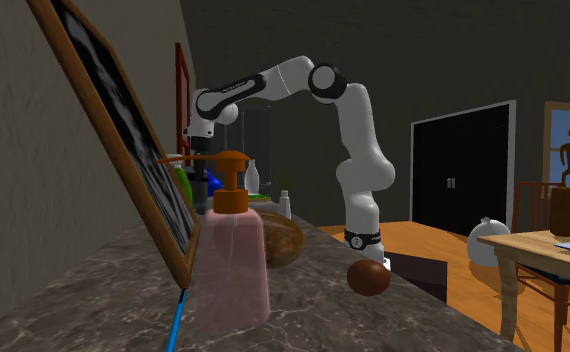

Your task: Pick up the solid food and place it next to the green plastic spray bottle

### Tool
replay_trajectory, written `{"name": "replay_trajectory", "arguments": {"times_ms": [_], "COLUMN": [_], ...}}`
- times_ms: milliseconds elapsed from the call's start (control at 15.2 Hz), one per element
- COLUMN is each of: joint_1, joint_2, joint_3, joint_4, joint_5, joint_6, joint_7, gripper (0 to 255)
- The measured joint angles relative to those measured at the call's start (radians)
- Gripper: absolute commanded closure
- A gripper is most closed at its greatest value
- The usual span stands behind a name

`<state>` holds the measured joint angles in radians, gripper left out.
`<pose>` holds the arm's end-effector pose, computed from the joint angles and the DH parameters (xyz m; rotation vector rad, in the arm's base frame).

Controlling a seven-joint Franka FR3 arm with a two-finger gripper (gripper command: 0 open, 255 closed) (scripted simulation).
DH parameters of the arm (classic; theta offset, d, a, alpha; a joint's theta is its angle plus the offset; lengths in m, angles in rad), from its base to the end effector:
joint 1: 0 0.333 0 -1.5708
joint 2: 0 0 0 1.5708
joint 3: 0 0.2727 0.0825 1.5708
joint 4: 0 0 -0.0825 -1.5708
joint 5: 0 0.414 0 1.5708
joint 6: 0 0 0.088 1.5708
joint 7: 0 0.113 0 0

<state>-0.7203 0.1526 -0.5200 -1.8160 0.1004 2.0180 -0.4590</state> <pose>0.2186 -0.5897 0.4093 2.8451 -1.2263 0.0916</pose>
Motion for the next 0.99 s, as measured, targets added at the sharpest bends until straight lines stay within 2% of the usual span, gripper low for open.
{"name": "replay_trajectory", "arguments": {"times_ms": [330, 528, 594, 792, 990], "joint_1": [-0.014, -0.012, -0.019, -0.016, -0.007], "joint_2": [0.007, -0.023, -0.031, -0.053, -0.165], "joint_3": [0.013, 0.021, 0.024, 0.023, 0.023], "joint_4": [0.0, -0.065, -0.075, -0.09, -0.164], "joint_5": [0.037, 0.026, 0.039, 0.024, -0.057], "joint_6": [0.042, 0.122, 0.138, 0.138, 0.141], "joint_7": [-0.007, -0.008, -0.021, -0.03, -0.072], "gripper": [255, 255, 0, 0, 0]}}
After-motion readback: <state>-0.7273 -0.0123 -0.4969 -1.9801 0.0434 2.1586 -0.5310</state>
